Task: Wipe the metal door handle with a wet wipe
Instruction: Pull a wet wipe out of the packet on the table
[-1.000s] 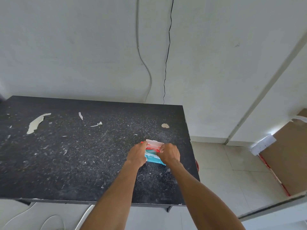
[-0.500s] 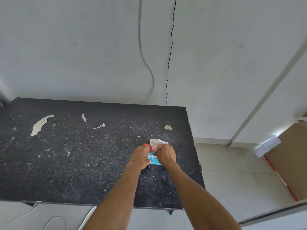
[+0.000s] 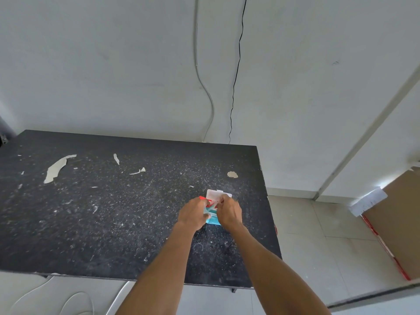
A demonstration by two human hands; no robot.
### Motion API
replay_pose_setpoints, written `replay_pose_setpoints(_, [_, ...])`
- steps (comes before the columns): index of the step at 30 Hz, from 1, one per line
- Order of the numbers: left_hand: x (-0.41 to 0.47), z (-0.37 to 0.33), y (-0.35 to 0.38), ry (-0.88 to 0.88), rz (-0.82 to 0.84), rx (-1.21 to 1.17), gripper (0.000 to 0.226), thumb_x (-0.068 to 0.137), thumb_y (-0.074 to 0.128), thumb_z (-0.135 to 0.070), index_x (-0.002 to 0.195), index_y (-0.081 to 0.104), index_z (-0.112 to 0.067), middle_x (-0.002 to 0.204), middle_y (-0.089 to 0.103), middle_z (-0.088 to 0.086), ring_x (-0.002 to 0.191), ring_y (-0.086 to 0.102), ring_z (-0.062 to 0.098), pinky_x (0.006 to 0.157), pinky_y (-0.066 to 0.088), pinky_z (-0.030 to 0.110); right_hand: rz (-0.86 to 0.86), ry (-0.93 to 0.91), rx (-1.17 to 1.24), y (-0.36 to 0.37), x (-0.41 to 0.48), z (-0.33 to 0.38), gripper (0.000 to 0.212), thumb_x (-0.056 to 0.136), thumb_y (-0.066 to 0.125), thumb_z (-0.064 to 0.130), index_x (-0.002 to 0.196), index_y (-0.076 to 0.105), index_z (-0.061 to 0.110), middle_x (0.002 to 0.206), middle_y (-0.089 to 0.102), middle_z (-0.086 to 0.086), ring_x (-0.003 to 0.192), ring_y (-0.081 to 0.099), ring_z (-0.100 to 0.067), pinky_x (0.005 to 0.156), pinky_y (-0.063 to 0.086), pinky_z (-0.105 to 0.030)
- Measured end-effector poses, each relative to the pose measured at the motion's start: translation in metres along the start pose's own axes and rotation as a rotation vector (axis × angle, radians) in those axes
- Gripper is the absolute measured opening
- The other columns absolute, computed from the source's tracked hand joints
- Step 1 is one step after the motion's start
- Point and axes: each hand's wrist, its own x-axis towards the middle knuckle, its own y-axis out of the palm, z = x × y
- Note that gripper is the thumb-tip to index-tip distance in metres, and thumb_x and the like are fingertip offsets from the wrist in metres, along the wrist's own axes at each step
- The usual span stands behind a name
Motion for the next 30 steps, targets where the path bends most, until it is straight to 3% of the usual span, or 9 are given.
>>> replay_pose_setpoints(7, [-0.001,-0.006,0.000,-0.055,-0.027,0.041,0.040,0.090,0.067,-0.020,0.129,0.060,-0.022,0.125,0.063,0.004,0.109,0.062,0.020,0.091,0.051,0.032,-0.195,0.095,0.308,-0.023,0.000,-0.003,0.005,0.101,0.043,0.016,0.099,0.045,0.020,0.099,0.062,-0.002,0.075,0.058,-0.013,0.061,0.046,-0.013])
replay_pose_setpoints(12, [-0.001,-0.013,0.005,0.000,-0.093,0.143,0.043,0.090,0.066,-0.020,0.132,0.057,-0.022,0.129,0.058,0.004,0.113,0.060,0.018,0.098,0.047,0.034,-0.484,0.253,0.553,-0.055,0.005,-0.007,0.002,0.101,0.044,0.019,0.102,0.044,0.018,0.091,0.056,-0.001,0.069,0.053,-0.011,0.064,0.049,-0.017])
replay_pose_setpoints(16, [-0.003,-0.012,0.012,0.078,-0.085,0.202,0.049,0.090,0.066,-0.017,0.136,0.053,-0.026,0.136,0.049,0.003,0.123,0.050,0.017,0.107,0.039,0.034,-0.608,0.313,0.673,-0.066,0.011,-0.006,0.016,0.101,0.044,0.025,0.109,0.050,0.012,0.090,0.061,-0.003,0.076,0.059,-0.013,0.072,0.052,-0.024])
replay_pose_setpoints(18, [-0.003,-0.010,0.016,0.149,-0.063,0.239,0.052,0.088,0.068,-0.016,0.137,0.052,-0.028,0.136,0.049,0.003,0.126,0.047,0.018,0.109,0.037,0.036,-0.543,0.284,0.602,-0.066,0.013,-0.006,0.016,0.099,0.046,0.026,0.107,0.053,0.013,0.093,0.064,-0.006,0.076,0.058,-0.012,0.077,0.055,-0.027])
replay_pose_setpoints(20, [-0.005,-0.009,0.018,0.209,-0.067,0.240,0.055,0.084,0.072,-0.017,0.134,0.052,-0.024,0.134,0.050,0.002,0.125,0.047,0.018,0.109,0.036,0.037,-0.382,0.217,0.492,-0.060,0.014,-0.007,0.018,0.098,0.049,0.027,0.109,0.055,0.014,0.103,0.066,-0.007,0.080,0.058,-0.012,0.074,0.050,-0.022])
replay_pose_setpoints(23, [-0.011,-0.010,0.017,0.166,-0.183,0.151,0.063,0.070,0.083,-0.018,0.122,0.049,-0.014,0.123,0.056,0.003,0.111,0.056,0.017,0.098,0.045,0.032,-0.068,0.063,0.279,-0.045,0.011,-0.010,0.024,0.095,0.055,0.034,0.114,0.060,0.020,0.117,0.067,-0.001,0.093,0.063,-0.015,0.074,0.051,-0.020])
replay_pose_setpoints(25, [-0.014,-0.010,0.013,0.133,-0.244,0.092,0.071,0.064,0.085,-0.015,0.125,0.047,-0.012,0.125,0.055,0.004,0.113,0.056,0.018,0.096,0.045,0.032,0.055,-0.013,0.139,-0.036,0.006,-0.013,0.028,0.094,0.057,0.038,0.115,0.066,0.023,0.116,0.069,0.001,0.093,0.065,-0.014,0.075,0.056,-0.023])
replay_pose_setpoints(28, [-0.015,-0.005,0.012,0.210,-0.221,0.160,0.086,0.066,0.083,-0.014,0.141,0.041,-0.015,0.145,0.045,0.004,0.133,0.044,0.021,0.112,0.033,0.039,0.077,-0.051,0.038,-0.034,-0.002,-0.014,0.033,0.091,0.057,0.046,0.116,0.069,0.027,0.112,0.071,0.000,0.090,0.067,-0.015,0.077,0.058,-0.027])
replay_pose_setpoints(30, [-0.018,-0.001,0.012,0.243,-0.178,0.210,0.075,0.074,0.076,-0.015,0.141,0.042,-0.019,0.147,0.043,0.000,0.138,0.039,0.017,0.117,0.024,0.038,0.069,-0.072,-0.022,-0.036,-0.006,-0.015,0.038,0.090,0.054,0.049,0.116,0.069,0.027,0.110,0.072,-0.002,0.088,0.068,-0.016,0.074,0.058,-0.027])
